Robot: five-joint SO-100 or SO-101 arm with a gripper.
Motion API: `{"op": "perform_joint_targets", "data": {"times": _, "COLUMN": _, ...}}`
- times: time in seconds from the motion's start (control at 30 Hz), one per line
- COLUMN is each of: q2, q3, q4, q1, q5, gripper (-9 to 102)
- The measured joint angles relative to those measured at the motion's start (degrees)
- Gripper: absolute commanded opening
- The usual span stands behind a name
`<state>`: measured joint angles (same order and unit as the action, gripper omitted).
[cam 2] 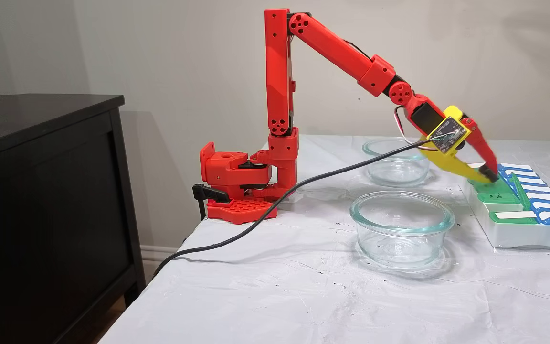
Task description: Sort medicines into box.
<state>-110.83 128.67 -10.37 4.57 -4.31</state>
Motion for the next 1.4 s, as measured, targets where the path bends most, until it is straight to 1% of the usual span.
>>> {"op": "perform_joint_targets", "data": {"times": 0.33, "q2": 0.7, "q3": -0.7, "q4": 0.0, "q1": -0.4, "q5": 0.7, "gripper": 0}}
{"op": "perform_joint_targets", "data": {"times": 0.7, "q2": 0.7, "q3": -1.7, "q4": -6.4, "q1": -0.4, "q5": -0.5, "gripper": 0}}
{"op": "perform_joint_targets", "data": {"times": 0.8, "q2": 0.7, "q3": -1.7, "q4": -7.8, "q1": -0.4, "q5": 0.9, "gripper": 0}}
{"op": "perform_joint_targets", "data": {"times": 1.03, "q2": 0.6, "q3": -1.9, "q4": -8.4, "q1": -0.4, "q5": 3.4, "gripper": 0}}
{"op": "perform_joint_targets", "data": {"times": 1.4, "q2": 0.5, "q3": -2.1, "q4": -12.9, "q1": 1.4, "q5": 2.2, "gripper": 0}}
